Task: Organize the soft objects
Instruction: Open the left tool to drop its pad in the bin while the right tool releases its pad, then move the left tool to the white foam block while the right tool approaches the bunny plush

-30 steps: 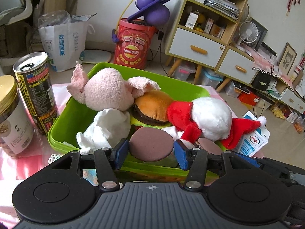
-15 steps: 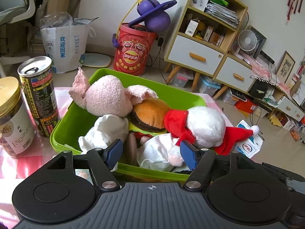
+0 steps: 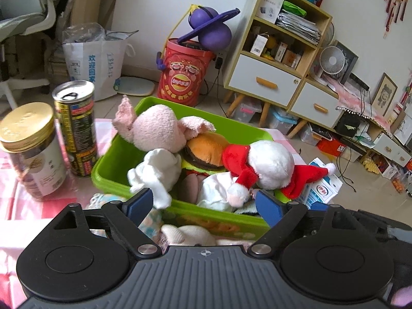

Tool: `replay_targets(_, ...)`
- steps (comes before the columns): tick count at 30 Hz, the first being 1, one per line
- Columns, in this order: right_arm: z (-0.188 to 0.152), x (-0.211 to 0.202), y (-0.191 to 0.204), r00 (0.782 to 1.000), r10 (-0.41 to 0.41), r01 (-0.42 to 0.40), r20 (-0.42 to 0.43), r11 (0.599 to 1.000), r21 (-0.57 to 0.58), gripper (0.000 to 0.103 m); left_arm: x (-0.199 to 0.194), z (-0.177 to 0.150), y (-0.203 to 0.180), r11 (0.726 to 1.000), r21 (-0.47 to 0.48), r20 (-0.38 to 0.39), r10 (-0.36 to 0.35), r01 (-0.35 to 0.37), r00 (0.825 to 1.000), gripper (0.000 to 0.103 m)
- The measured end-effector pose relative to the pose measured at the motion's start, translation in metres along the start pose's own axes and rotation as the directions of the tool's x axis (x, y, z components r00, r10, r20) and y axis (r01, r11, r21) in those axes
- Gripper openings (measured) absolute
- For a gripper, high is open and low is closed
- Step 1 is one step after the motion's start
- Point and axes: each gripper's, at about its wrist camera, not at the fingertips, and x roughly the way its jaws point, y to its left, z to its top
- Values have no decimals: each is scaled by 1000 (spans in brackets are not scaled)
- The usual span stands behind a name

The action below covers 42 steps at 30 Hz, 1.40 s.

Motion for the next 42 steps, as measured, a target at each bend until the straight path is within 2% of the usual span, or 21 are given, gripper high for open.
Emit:
replay_targets(8,-3,-15,-3,1000,-8,8,-17,1000,1,49,-36,-20,10,999,8,14,48,-48,999,97)
replay_targets(12,-6,-20,1,1000,-14,13,-28,1000,-20,52,-50,-30,15,997,11,-6,70,-70,997,98)
replay_targets(18,-11,-28,11,999,-13,11,-49,999,-53,60,-66,-47,23,989,23,-34,146,-145,989,98)
replay_targets(22,-17,-28,18,997,-21,16,-70,997,-72,63,-72,-60,32,980,13,-54,199,-198,979,98)
replay_targets(31,-30,-15,36,987,-67,51,-147,992,-111,65,-65,-81,60,938,-28,-128,339,-345,932,98)
replay_targets(35,-32,-8,41,983,-64,47,-170,994,-102,65,-65,-84,78,939,-47,-108,334,-341,936,98)
replay_targets(42,-39,5,48,982,-38,18,-184,994,-108,66,-57,-92,107,948,11,-40,318,-318,947,98)
